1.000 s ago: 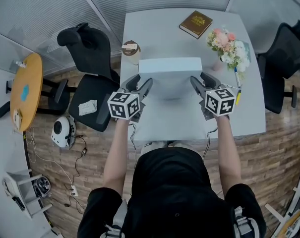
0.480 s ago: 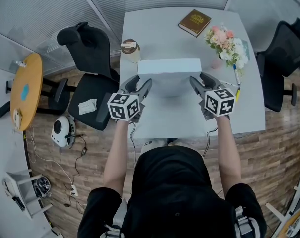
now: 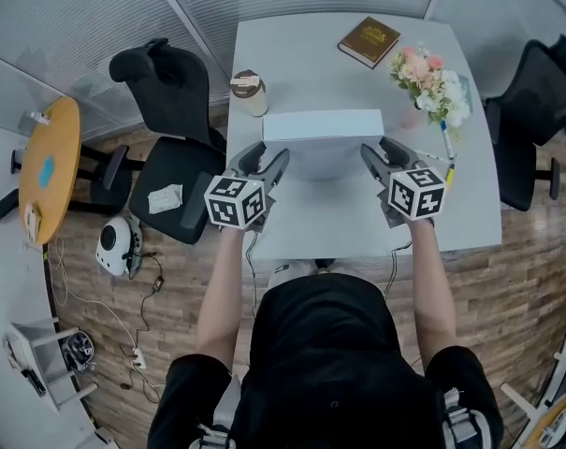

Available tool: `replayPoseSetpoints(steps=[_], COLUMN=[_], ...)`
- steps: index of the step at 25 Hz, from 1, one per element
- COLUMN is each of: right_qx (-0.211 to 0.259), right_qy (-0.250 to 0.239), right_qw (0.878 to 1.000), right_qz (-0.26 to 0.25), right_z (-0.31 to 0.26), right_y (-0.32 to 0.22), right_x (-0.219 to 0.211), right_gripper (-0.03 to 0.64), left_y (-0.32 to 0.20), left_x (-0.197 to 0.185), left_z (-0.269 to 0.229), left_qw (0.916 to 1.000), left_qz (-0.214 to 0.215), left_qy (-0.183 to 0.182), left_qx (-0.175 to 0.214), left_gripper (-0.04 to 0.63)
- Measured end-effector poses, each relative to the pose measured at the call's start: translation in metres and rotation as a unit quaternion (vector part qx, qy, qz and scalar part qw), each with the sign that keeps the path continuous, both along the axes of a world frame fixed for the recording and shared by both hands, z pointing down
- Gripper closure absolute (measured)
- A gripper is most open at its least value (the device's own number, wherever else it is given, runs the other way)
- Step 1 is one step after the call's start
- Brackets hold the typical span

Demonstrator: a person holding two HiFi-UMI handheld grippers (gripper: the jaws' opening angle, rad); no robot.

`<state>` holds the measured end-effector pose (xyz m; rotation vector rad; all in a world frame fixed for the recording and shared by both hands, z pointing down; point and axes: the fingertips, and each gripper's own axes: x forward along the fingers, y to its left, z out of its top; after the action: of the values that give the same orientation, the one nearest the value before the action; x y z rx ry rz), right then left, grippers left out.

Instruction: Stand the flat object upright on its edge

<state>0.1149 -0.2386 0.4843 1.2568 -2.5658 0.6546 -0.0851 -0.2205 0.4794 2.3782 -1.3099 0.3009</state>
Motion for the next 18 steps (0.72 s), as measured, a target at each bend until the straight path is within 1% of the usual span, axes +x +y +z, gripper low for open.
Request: replayPoseSetpoints(steps=[4, 11, 18], right_qx=[-0.002, -0.001, -0.001], right_qy=[-0.001, -0.011, -0.007], right_qw=[1.0, 1.0, 1.0], right_qz=[0.006, 0.017, 0.03], right_z=[0.0, -0.005, -0.007], right_y=[0.0, 0.005, 0.021], right_x=[0.002, 0.004, 0.003], right_gripper=[0.41, 0.416, 0.42], left_y=[0.001, 0.006, 0.023], left_x=[0.002, -0.001, -0.012], left_z=[0.001, -0.001, -0.004], left_qw=[1.0, 0.9999, 0.9999], left_qz=[0.007, 0.012, 0.016], left_qy=[-0.004, 0.001, 0.002], left_qx=[-0.002, -0.002, -0.002], left_gripper=[0.365, 0.365, 0.365])
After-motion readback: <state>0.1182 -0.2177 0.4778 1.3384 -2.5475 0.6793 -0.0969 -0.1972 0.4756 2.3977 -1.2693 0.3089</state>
